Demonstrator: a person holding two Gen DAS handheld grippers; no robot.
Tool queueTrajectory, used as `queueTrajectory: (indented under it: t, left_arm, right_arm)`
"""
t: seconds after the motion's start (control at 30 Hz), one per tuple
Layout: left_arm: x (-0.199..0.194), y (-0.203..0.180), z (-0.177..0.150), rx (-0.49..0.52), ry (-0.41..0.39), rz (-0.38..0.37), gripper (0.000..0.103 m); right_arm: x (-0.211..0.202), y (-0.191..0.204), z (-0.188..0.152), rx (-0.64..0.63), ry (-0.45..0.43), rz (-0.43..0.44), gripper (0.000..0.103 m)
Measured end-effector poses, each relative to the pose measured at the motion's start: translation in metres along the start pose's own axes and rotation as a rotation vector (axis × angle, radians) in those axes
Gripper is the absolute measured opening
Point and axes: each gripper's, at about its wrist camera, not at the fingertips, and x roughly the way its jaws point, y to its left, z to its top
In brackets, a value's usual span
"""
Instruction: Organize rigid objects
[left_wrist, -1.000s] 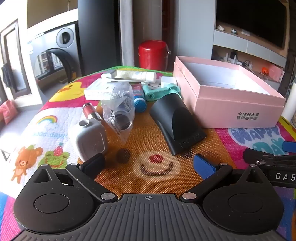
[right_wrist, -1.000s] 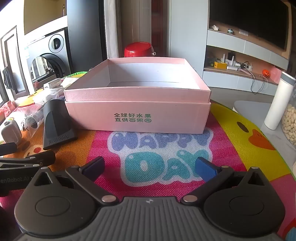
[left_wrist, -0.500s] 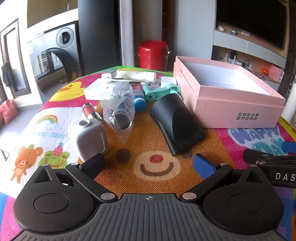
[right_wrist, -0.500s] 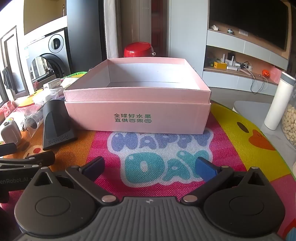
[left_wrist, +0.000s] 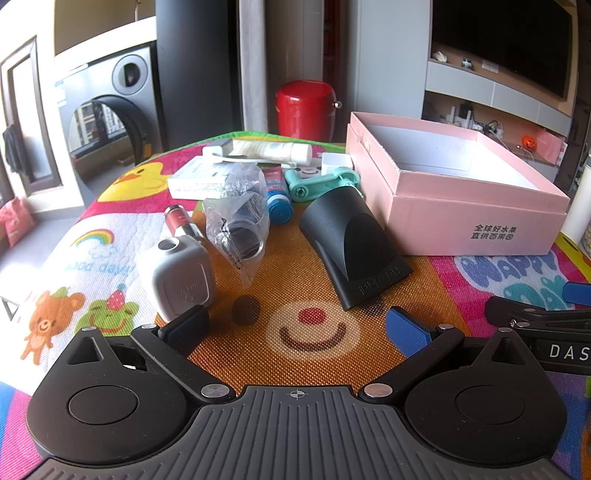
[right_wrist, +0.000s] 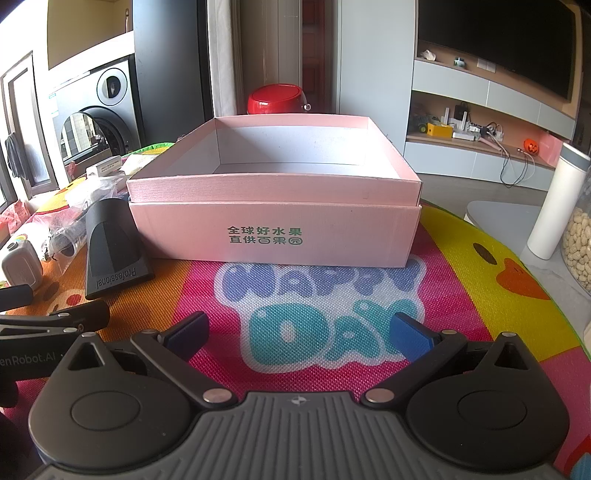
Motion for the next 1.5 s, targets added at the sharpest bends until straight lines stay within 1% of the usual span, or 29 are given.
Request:
queueTrajectory:
  t: [1.5]
  left_arm:
    - [-0.0025,0.0002,0.0005,0.005,0.000,0.006,0.103]
  right_arm:
    - [-0.0010,0.0001,-0.0001,0.003,0.001,0.001,0.103]
